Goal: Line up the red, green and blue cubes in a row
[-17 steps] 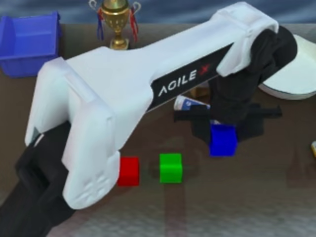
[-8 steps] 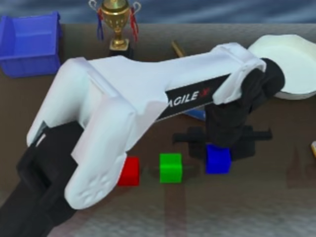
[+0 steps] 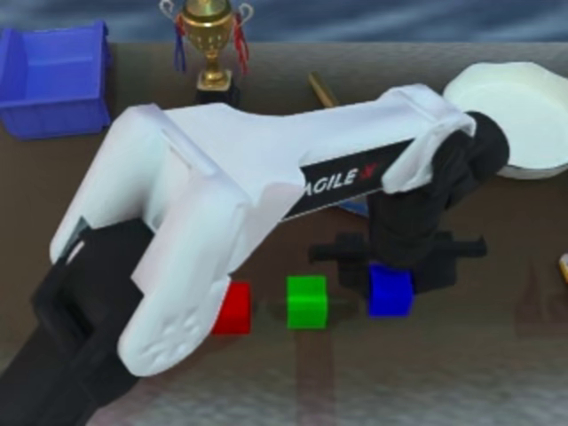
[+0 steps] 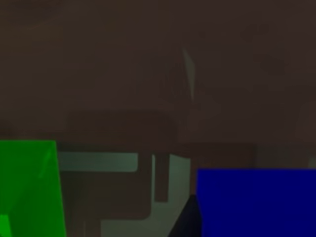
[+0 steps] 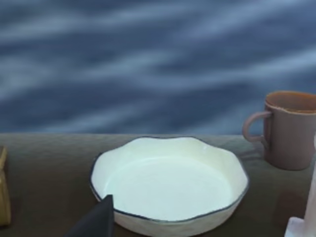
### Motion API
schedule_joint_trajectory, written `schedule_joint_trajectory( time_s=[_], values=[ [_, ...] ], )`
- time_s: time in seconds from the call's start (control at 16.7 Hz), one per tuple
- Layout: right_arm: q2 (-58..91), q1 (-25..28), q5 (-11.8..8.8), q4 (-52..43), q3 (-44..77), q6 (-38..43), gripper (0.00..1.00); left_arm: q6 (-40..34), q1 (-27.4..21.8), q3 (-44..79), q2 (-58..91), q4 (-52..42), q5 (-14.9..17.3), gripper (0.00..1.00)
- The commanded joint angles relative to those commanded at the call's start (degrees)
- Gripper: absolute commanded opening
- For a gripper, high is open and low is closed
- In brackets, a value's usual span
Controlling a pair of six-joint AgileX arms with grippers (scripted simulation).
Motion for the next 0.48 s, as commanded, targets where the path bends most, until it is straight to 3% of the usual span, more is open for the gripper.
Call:
schedule_joint_trajectory(
  time_s=[0.48],
  values=[
    [0.0,0.0,0.0,0.0,0.0,0.0,1.0,0.0,0.0,0.0,0.0,0.0,0.0,0.83]
  ],
)
